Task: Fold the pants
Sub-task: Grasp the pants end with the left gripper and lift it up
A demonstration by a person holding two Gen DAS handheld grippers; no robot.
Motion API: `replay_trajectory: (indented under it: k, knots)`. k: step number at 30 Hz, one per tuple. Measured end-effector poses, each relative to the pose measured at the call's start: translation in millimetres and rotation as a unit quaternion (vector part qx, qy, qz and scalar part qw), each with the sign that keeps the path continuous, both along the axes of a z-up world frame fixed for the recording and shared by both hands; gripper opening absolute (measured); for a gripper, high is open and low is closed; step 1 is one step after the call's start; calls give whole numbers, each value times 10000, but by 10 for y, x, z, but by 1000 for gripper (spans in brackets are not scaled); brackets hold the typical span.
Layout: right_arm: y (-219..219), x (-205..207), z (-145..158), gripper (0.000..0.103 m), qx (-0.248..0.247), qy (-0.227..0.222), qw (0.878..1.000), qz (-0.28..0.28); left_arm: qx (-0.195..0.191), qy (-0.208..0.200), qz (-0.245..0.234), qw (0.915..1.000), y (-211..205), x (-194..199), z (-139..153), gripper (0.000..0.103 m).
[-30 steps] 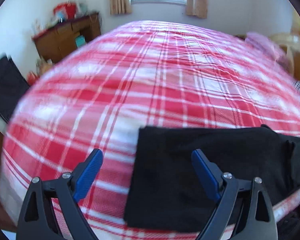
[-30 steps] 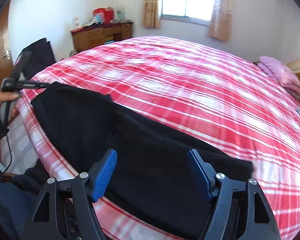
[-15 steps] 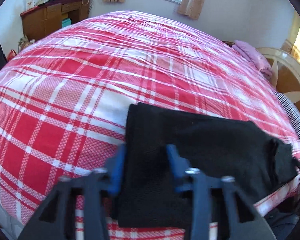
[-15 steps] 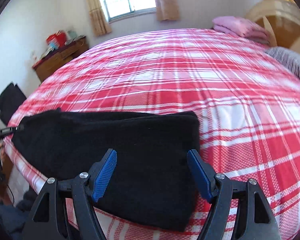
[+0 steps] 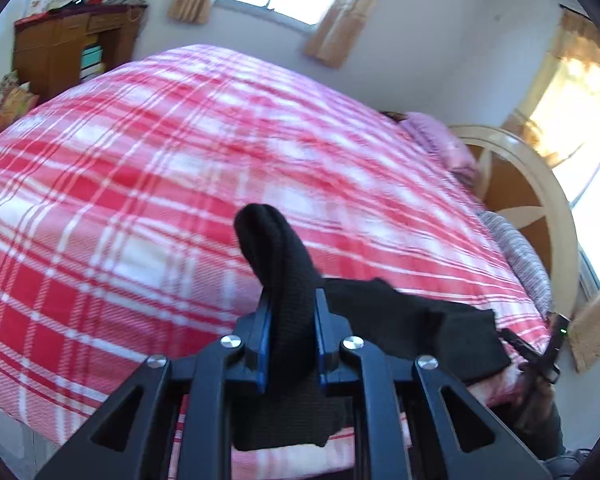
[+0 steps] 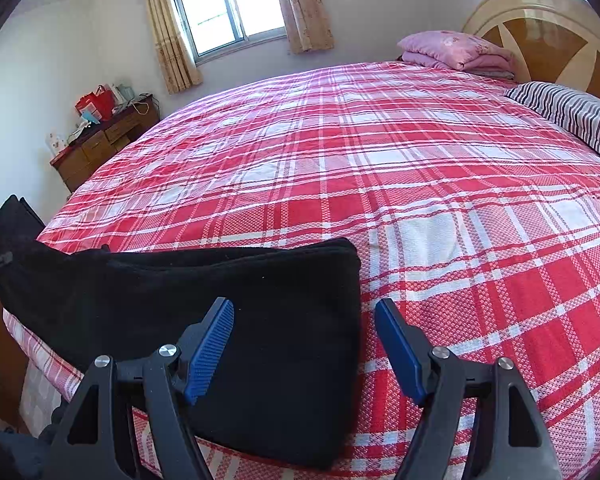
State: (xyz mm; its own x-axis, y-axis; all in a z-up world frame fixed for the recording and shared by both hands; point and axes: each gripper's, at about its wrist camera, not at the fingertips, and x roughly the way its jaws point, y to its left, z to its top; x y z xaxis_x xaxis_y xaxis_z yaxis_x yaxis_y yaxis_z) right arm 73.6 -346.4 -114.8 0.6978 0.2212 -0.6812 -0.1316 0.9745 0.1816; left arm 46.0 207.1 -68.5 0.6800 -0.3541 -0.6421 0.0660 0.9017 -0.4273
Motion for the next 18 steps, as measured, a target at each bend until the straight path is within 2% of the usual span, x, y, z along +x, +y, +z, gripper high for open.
replay_trajectory:
  k: [6,10,14,18]
  knots:
    - [-11,-35,117,74,-65,-96,9999,46,-22,-297,-442,9986,-452,-29,233,17]
    - [-67,-115,212,74,-225,-218,9995,24,-181,-447,-863,9951,-803,0,398,17]
    - [-220,-168,159,74,-221,-217,9994,-176,-322,-552,-1474,9870,-1296,100,578,17]
    - [-402,-160,44,74,-230,-100,9989,-385,-198,-513,-1898,9803,-1773,244,670,17]
